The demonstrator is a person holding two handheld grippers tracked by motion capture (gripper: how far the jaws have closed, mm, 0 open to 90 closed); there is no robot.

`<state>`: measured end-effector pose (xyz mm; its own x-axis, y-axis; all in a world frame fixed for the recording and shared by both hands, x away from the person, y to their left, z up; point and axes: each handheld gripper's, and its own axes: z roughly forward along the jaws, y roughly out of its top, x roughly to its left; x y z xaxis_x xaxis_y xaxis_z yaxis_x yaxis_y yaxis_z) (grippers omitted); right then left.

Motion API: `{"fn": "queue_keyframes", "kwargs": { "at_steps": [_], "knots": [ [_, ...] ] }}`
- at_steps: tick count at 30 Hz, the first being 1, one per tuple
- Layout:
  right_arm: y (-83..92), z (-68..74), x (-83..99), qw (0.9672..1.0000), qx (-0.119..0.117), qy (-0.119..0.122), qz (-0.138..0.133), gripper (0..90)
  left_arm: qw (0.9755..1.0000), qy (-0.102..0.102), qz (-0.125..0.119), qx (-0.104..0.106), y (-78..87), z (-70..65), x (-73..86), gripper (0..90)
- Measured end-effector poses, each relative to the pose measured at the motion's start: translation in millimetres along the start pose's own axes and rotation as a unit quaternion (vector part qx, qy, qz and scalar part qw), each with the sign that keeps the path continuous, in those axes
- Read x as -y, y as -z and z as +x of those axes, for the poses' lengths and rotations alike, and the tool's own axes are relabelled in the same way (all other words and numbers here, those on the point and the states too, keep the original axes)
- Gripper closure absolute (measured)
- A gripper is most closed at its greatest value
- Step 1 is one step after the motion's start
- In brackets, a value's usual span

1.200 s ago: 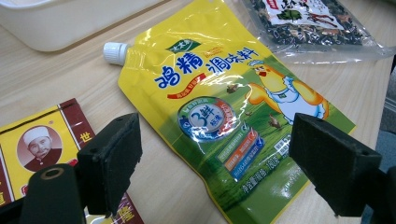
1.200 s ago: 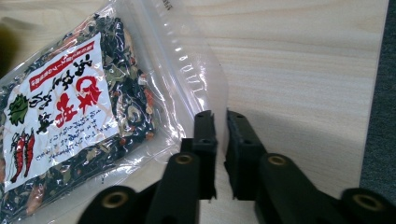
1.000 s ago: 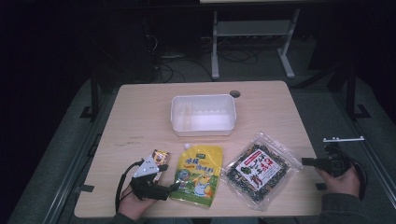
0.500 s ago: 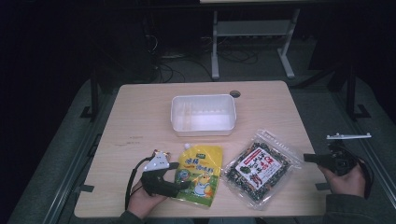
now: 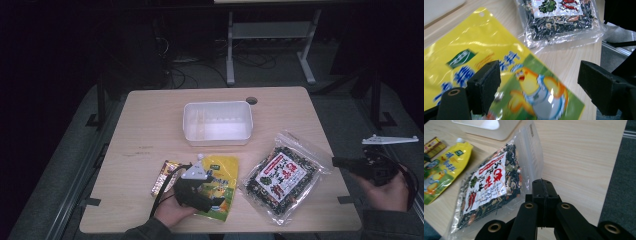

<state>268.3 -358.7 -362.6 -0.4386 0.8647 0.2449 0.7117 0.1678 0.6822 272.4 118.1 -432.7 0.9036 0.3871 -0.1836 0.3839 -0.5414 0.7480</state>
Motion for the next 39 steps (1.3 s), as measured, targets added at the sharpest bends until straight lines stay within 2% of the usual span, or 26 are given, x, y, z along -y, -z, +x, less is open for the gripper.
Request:
{"fn": "queue_keyframes", "kwargs": {
  "at_steps": [3,5,8,11,14,18,20,22,23,26,27,28,29,34,37,38,39],
  "knots": [
    [4.2,4.5,-4.3,0.9999,-0.002,0.009,-0.004,89.7,1.0000,-0.004,0.004,0.004,-5.9,0.2,-7.6,19.8],
    [10.3,13.0,-11.0,0.9996,-0.003,0.026,-0.012,89.8,0.9999,-0.007,0.006,0.009,-14.5,2.0,-18.2,20.0],
    [17.2,21.8,-18.9,0.9989,-0.007,0.042,-0.018,89.8,0.9999,-0.003,0.005,0.013,-21.3,4.2,-24.8,20.0],
    [24.4,30.2,-27.4,0.9980,-0.012,0.057,-0.025,89.8,0.9995,0.014,0.003,0.029,-35.7,10.5,-35.1,22.2],
    [31.6,37.2,-34.6,0.9972,-0.022,0.065,-0.031,89.8,0.9991,0.022,0.010,0.036,-43.3,13.3,-38.4,25.4],
    [36.6,42.4,-40.1,0.9963,-0.029,0.074,-0.033,89.8,0.9991,0.021,0.017,0.034,-50.1,16.3,-42.0,26.1],
    [39.8,44.6,-43.1,0.9953,-0.044,0.078,-0.036,89.8,0.9995,0.011,0.023,0.017,-56.3,18.6,-45.9,22.8],
    [40.7,45.2,-43.9,0.9949,-0.051,0.077,-0.039,89.8,0.9994,0.010,0.024,0.022,-59.1,20.1,-47.3,23.4],
    [42.1,46.0,-45.4,0.9940,-0.063,0.078,-0.043,89.8,0.9992,0.015,0.024,0.028,-61.7,21.1,-48.2,23.7],
    [42.8,47.1,-46.9,0.9933,-0.071,0.080,-0.044,89.8,0.9985,0.019,0.028,0.044,-69.5,24.4,-51.0,25.0],
    [43.1,47.8,-47.8,0.9930,-0.074,0.081,-0.044,89.8,0.9981,0.025,0.028,0.049,-71.5,26.2,-51.9,25.1],
    [43.8,50.2,-49.4,0.9924,-0.075,0.088,-0.044,89.8,0.9966,0.041,0.022,0.068,-74.0,31.5,-53.4,26.4],
    [44.2,51.6,-50.3,0.9919,-0.078,0.090,-0.044,89.8,0.9957,0.050,0.016,0.076,-75.0,33.8,-53.9,26.7],
    [45.6,56.1,-54.8,0.9901,-0.089,0.100,-0.044,89.8,0.9937,0.062,0.012,0.093,-78.1,39.2,-56.5,29.4],
    [45.1,59.5,-59.0,0.9879,-0.106,0.104,-0.047,89.7,0.9883,0.075,0.011,0.132,-83.4,43.6,-59.2,30.7],
    [44.9,60.5,-60.0,0.9873,-0.109,0.106,-0.046,89.7,0.9875,0.075,0.016,0.138,-84.4,43.8,-59.8,30.8],
    [44.8,61.6,-61.1,0.9867,-0.113,0.108,-0.045,89.7,0.9876,0.072,0.016,0.138,-85.0,43.6,-59.9,31.0]
  ]
}}
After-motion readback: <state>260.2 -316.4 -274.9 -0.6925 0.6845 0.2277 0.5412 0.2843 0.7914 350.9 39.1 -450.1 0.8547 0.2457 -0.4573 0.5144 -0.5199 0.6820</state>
